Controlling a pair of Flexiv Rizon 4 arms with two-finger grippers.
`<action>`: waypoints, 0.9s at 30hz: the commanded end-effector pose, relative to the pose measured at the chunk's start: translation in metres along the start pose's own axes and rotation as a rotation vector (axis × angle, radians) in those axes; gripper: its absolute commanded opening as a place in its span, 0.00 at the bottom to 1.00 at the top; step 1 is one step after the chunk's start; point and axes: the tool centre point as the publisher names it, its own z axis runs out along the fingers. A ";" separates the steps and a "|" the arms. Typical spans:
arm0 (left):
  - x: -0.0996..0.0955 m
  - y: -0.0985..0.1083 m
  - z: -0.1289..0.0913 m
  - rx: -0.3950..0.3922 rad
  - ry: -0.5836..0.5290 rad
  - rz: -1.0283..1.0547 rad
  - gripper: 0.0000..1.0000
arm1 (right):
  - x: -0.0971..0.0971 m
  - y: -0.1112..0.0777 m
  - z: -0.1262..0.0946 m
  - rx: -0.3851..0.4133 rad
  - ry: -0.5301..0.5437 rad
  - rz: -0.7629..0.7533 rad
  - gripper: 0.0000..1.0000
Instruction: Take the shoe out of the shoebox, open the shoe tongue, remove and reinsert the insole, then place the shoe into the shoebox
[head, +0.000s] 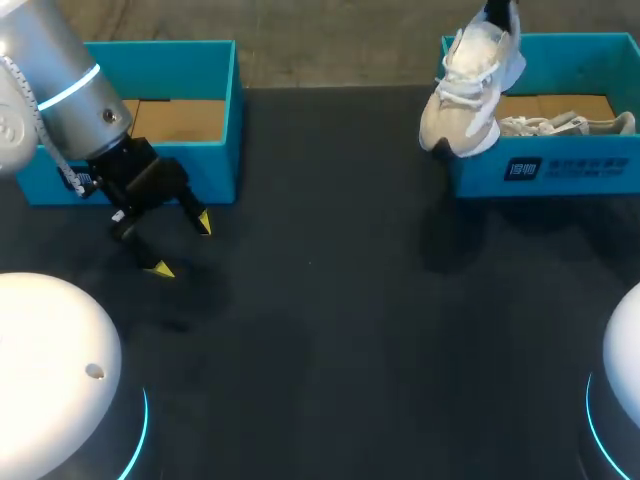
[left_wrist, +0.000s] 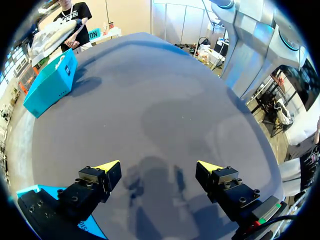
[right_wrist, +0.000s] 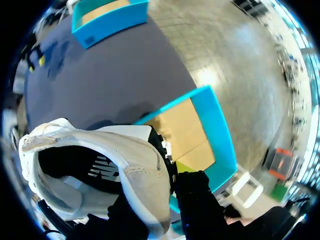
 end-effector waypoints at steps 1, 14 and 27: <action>0.001 0.000 0.000 -0.003 0.000 0.000 1.00 | -0.005 -0.001 -0.004 0.041 0.059 0.089 0.00; 0.001 0.000 0.000 -0.003 0.000 0.000 1.00 | -0.029 -0.009 0.008 0.045 0.114 0.291 0.00; 0.001 0.000 0.000 -0.003 0.000 0.000 1.00 | -0.079 -0.054 0.032 0.096 0.183 0.868 0.00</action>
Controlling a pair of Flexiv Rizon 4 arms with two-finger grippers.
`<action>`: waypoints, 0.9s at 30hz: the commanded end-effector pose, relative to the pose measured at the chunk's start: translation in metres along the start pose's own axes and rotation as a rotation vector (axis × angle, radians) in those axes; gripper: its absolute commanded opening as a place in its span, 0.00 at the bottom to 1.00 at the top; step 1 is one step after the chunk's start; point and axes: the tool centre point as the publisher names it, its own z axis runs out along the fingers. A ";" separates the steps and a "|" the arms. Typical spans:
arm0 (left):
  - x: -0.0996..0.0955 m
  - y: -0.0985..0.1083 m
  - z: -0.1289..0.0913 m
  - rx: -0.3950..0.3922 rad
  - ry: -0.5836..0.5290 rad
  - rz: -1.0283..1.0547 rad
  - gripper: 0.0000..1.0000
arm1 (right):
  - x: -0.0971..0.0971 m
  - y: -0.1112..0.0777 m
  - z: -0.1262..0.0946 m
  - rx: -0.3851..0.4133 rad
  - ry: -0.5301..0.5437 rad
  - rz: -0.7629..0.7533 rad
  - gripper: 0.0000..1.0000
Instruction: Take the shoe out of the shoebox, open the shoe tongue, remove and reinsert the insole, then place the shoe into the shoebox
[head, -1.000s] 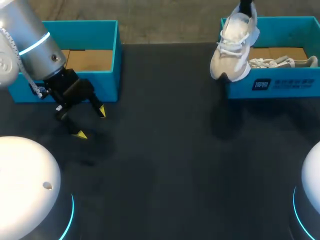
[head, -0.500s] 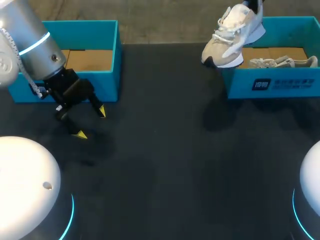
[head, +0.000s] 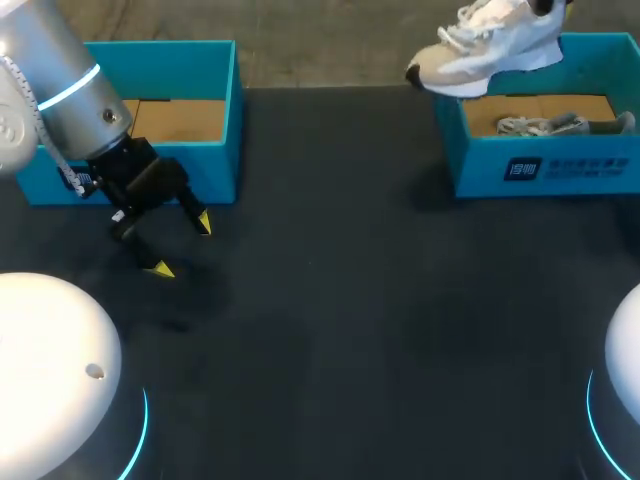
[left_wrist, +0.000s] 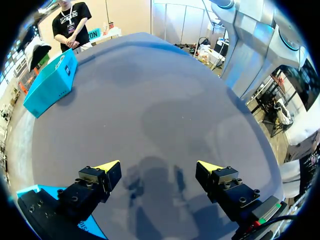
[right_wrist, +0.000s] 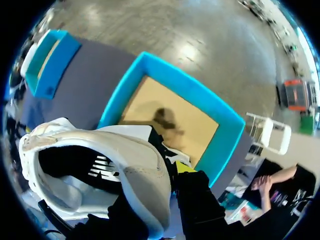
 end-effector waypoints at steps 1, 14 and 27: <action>0.001 0.000 0.000 -0.003 0.000 0.000 1.00 | -0.010 0.001 -0.003 0.031 0.067 0.368 0.00; 0.001 0.000 0.000 -0.003 0.000 0.000 1.00 | -0.033 -0.013 0.003 0.063 0.052 0.432 0.00; 0.001 0.000 0.000 -0.003 0.000 0.000 1.00 | -0.058 -0.036 0.013 0.073 0.015 0.394 0.00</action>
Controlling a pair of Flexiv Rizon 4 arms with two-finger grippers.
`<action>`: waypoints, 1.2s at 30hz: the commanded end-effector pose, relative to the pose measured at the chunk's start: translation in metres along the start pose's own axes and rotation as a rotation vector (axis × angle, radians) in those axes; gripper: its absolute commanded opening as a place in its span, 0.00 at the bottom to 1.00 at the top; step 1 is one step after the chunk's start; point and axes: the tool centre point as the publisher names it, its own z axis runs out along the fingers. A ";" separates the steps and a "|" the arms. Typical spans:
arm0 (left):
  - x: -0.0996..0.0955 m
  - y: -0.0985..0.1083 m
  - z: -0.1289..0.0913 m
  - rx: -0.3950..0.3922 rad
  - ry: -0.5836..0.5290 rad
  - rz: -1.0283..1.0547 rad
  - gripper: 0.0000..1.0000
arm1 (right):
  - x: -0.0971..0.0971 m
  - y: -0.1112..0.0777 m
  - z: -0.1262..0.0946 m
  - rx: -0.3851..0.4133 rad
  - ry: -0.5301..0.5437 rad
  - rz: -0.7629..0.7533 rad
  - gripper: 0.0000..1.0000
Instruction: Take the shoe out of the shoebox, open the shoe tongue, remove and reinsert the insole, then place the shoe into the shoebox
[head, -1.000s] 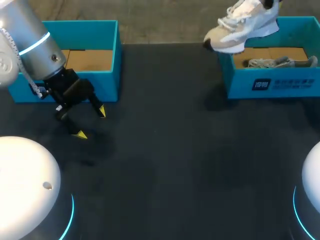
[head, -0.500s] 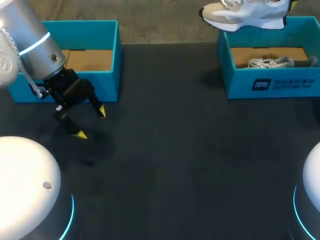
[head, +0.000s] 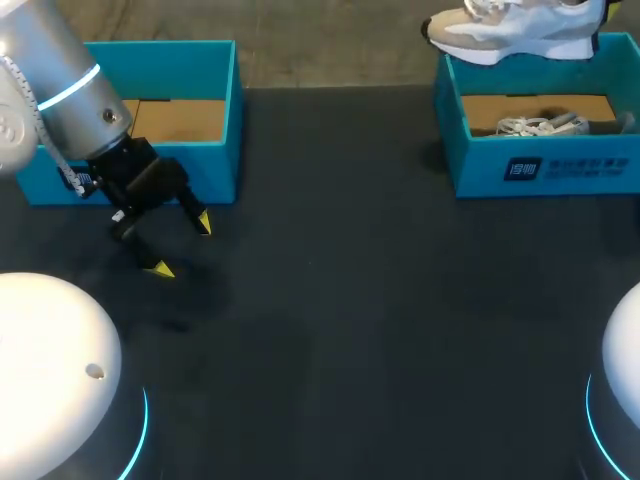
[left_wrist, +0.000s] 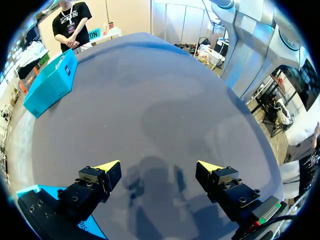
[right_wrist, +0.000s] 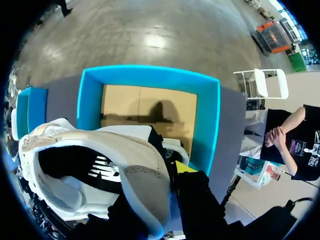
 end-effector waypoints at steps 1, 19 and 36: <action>0.001 0.000 0.000 -0.003 0.000 0.000 1.00 | -0.007 -0.001 0.003 -0.004 0.003 -0.005 0.00; 0.001 0.000 0.000 -0.003 0.000 0.000 1.00 | -0.020 0.006 0.010 0.014 0.014 0.009 0.00; 0.001 0.000 0.000 -0.003 0.000 0.000 1.00 | -0.057 0.027 0.041 -0.007 -0.067 0.064 0.00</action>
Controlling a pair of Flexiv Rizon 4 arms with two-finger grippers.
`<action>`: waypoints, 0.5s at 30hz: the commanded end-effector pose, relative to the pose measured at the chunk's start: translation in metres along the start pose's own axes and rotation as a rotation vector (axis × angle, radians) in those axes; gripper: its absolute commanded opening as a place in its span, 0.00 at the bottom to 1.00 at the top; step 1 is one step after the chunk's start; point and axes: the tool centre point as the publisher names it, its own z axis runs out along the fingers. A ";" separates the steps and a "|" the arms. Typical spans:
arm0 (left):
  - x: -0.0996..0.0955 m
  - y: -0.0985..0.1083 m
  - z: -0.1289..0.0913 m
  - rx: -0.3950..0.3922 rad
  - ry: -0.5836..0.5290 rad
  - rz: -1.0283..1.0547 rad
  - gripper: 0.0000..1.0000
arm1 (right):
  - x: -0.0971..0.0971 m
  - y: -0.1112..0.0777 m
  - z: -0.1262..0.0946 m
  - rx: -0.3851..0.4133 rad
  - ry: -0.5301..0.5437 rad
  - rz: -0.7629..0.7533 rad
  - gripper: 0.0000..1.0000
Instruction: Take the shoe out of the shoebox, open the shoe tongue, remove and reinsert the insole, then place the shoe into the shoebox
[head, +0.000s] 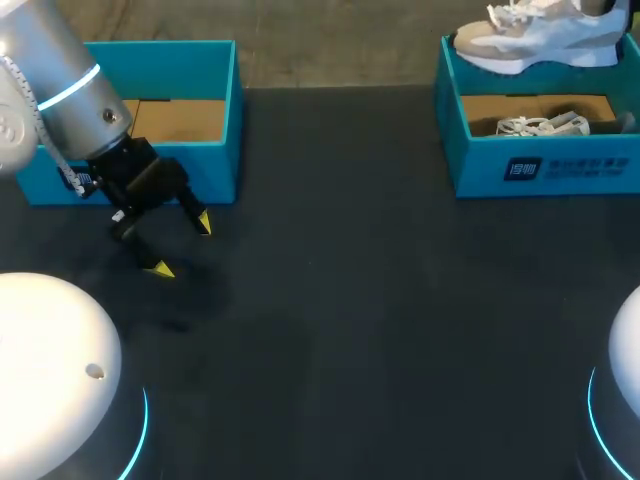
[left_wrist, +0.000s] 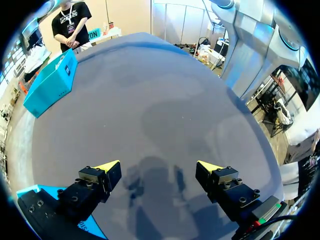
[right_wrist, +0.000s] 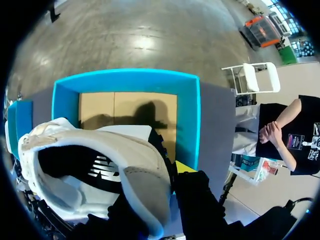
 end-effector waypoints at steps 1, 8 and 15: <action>0.001 0.000 0.000 -0.003 0.000 0.000 1.00 | -0.004 0.007 0.006 0.009 -0.003 -0.005 0.00; 0.001 0.000 0.000 -0.003 0.000 0.000 1.00 | -0.004 0.007 0.006 0.009 -0.003 -0.005 0.00; 0.001 0.000 0.000 -0.003 0.000 0.000 1.00 | -0.006 0.013 0.010 0.000 -0.018 -0.021 0.00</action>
